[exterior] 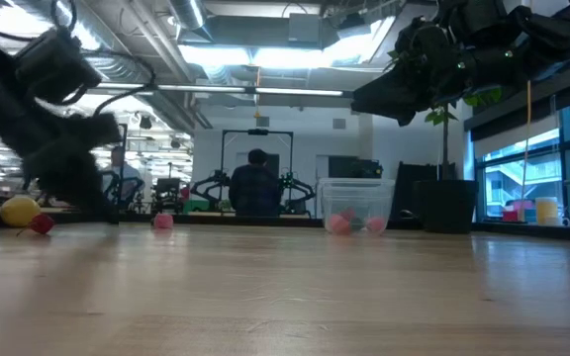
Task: Pick and placing Produce into tupperware
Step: Put the bottom blueberry into the transparent bin
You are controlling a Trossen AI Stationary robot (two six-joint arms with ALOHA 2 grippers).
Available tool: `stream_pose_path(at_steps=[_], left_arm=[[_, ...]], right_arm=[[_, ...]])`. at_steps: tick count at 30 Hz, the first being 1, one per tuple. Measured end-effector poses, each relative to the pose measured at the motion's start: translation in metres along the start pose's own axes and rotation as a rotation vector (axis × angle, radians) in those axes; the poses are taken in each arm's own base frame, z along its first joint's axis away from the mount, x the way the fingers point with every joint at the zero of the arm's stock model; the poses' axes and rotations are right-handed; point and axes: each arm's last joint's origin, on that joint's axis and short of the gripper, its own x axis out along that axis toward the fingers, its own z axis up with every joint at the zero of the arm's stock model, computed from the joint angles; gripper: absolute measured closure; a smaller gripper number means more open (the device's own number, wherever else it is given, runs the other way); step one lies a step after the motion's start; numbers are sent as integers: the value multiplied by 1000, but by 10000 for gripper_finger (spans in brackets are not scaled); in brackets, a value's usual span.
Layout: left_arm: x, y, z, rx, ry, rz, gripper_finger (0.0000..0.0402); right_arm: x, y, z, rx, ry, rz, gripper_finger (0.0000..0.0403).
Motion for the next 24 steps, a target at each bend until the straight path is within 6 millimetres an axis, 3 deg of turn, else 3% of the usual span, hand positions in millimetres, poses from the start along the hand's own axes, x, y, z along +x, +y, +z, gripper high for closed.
stream_pose_path(at_steps=[5,13,24], left_arm=[[-6,-8,29,24,-93,-15,346],[-20,-20,73,332,-307,-3,345],[-22,-27,93,566,-508,46,345]], right_arm=[[0,-2,0,105,-6,-61,237],[0,-3,0,412,-29,-106,237],[1,9,15,533,-163,28,237]])
